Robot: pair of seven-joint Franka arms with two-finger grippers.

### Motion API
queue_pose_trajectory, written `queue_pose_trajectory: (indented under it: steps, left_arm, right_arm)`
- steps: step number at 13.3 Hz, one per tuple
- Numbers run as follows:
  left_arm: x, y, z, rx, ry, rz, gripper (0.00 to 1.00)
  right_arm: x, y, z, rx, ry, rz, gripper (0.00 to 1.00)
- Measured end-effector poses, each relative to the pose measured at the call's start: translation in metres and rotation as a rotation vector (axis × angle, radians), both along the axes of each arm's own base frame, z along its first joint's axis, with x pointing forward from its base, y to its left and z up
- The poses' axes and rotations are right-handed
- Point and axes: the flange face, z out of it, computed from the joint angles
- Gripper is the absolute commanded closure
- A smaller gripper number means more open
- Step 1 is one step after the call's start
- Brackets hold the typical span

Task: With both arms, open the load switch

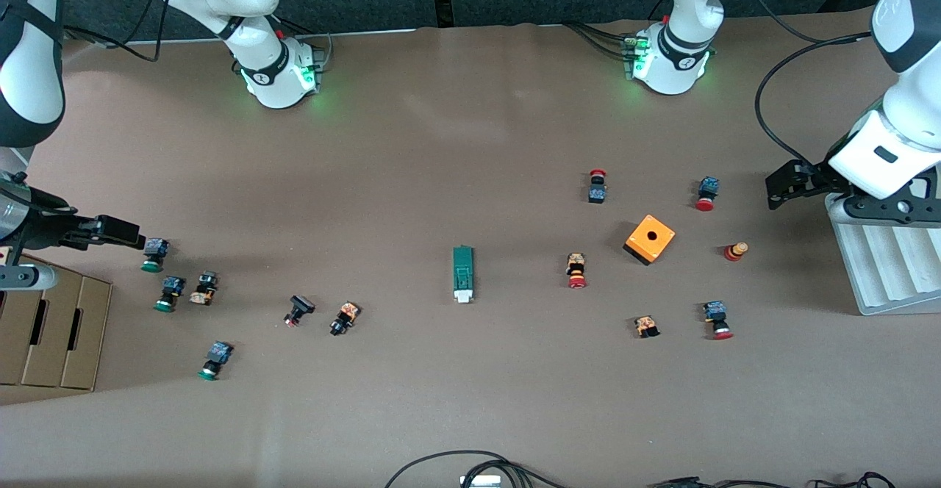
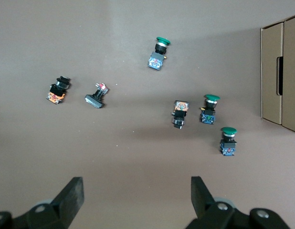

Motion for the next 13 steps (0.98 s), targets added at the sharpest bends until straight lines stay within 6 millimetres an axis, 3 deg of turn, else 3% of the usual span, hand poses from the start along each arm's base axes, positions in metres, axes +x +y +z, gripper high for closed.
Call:
queue_pose_trajectory:
  steps: [13]
  left_arm:
    - [0.0044,-0.0002,0.0054,-0.003,-0.016,0.040,0.00]
  right_arm:
    - [0.0001,0.0006,-0.0001,0.000,0.000,0.004,0.00]
